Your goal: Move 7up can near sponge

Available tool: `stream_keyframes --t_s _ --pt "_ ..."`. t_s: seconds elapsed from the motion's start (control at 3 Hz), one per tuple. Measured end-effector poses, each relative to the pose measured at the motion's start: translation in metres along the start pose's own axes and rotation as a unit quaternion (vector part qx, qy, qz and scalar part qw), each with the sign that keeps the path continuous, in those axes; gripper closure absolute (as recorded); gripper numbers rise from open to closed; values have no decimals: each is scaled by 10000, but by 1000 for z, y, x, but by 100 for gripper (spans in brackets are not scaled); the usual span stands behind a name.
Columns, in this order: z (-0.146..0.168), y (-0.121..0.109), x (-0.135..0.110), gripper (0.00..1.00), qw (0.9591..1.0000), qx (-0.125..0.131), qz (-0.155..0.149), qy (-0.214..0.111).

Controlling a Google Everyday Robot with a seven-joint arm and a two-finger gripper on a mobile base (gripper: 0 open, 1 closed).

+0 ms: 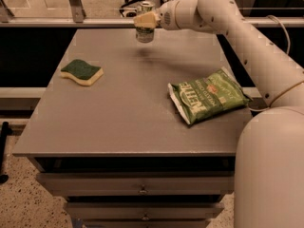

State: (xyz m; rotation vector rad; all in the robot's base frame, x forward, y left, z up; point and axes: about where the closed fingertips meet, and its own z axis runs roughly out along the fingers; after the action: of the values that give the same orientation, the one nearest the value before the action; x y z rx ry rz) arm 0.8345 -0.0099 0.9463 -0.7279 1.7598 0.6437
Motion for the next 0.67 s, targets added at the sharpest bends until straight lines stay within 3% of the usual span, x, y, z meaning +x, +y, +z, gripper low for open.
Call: stream_keyframes --t_s 0.33,0.67 --pt "0 0 0 100 10000 1 -1 3" --pt "6 49 8 100 9993 -338 -167 73"
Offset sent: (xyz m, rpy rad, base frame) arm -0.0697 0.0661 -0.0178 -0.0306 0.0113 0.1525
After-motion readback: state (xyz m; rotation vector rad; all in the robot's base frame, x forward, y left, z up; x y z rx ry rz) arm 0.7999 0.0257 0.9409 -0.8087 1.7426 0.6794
